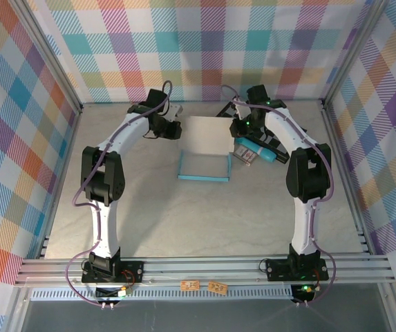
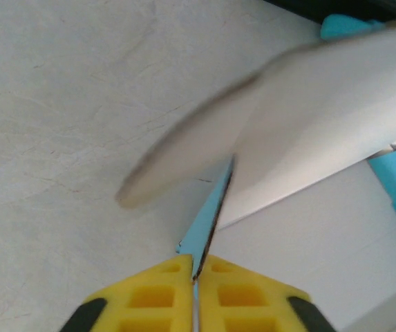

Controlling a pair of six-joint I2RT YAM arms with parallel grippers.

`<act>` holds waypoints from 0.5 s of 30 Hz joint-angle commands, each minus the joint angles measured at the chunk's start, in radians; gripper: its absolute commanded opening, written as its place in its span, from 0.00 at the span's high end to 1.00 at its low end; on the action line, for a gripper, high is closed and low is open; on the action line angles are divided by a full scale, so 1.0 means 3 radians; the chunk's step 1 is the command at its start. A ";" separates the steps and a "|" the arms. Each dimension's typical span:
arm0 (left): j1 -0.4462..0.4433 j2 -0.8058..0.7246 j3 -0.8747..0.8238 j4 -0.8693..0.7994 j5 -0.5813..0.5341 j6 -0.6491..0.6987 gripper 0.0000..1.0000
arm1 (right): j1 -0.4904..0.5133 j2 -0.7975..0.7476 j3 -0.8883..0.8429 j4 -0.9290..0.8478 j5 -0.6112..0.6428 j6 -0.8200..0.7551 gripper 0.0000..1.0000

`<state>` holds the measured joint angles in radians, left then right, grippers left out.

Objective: Fold the paper box

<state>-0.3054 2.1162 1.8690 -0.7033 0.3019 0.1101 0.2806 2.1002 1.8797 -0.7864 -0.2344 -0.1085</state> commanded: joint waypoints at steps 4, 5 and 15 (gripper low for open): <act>-0.0091 -0.0016 0.0070 0.0141 -0.0070 -0.0430 1.00 | 0.0135 -0.0121 -0.0129 0.0095 0.0264 0.0323 0.97; -0.0096 -0.0026 0.0057 0.0175 -0.0113 -0.0538 1.00 | 0.0164 -0.0129 -0.0138 0.0123 0.0362 0.0411 1.00; -0.0163 -0.0147 -0.0043 0.0632 -0.0475 -0.1587 1.00 | 0.0534 -0.0275 -0.0242 0.0689 0.1056 0.1570 1.00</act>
<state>-0.3252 2.1162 1.8675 -0.6048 0.1768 -0.2489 0.3996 2.0659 1.8324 -0.6853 0.0265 0.2188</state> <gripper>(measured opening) 0.047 0.055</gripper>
